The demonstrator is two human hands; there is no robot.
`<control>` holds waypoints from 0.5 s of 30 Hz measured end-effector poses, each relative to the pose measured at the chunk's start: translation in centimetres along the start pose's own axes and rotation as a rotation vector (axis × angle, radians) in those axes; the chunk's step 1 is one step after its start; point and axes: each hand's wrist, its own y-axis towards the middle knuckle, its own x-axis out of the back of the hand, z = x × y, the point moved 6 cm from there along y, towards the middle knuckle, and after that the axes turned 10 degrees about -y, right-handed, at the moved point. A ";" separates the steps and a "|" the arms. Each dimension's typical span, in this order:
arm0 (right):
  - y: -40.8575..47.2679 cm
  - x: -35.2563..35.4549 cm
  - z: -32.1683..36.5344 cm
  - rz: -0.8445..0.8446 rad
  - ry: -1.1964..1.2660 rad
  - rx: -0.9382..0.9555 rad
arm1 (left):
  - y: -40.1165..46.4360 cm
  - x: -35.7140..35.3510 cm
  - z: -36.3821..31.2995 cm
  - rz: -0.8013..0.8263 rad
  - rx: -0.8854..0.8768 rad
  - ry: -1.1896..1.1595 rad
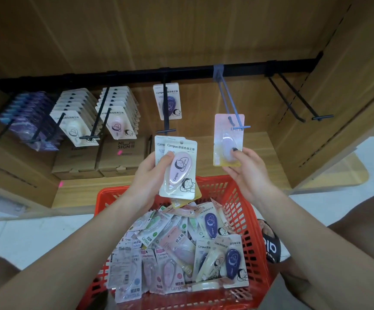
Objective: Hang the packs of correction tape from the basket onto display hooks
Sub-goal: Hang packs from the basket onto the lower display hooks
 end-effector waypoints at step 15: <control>12.6 -4.2 5.6 0.031 -0.034 -0.075 | 1.3 0.4 -0.8 0.011 0.027 -0.043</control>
